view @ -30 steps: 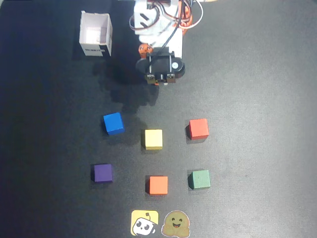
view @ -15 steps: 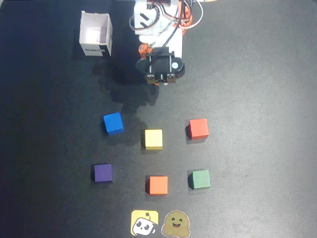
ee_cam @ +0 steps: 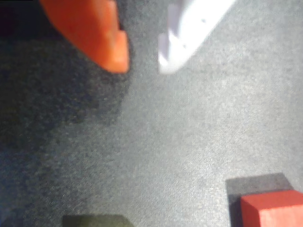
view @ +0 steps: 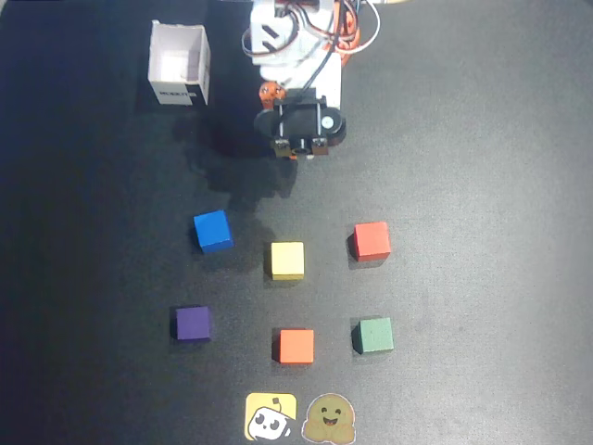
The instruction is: Put the blue cube on top of the yellow cube.
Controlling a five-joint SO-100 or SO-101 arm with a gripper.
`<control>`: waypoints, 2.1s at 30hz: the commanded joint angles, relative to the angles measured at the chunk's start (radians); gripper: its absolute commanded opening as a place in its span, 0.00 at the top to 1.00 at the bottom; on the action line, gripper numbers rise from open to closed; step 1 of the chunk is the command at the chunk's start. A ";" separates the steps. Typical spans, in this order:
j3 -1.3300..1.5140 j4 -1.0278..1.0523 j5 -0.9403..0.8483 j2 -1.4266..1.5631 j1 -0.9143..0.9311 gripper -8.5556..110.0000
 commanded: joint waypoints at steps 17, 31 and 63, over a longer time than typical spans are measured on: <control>-0.003 0.002 0.008 0.008 0.005 0.90; -0.064 0.034 -0.002 0.008 0.005 0.83; -0.341 -0.183 -0.015 -0.520 0.121 0.76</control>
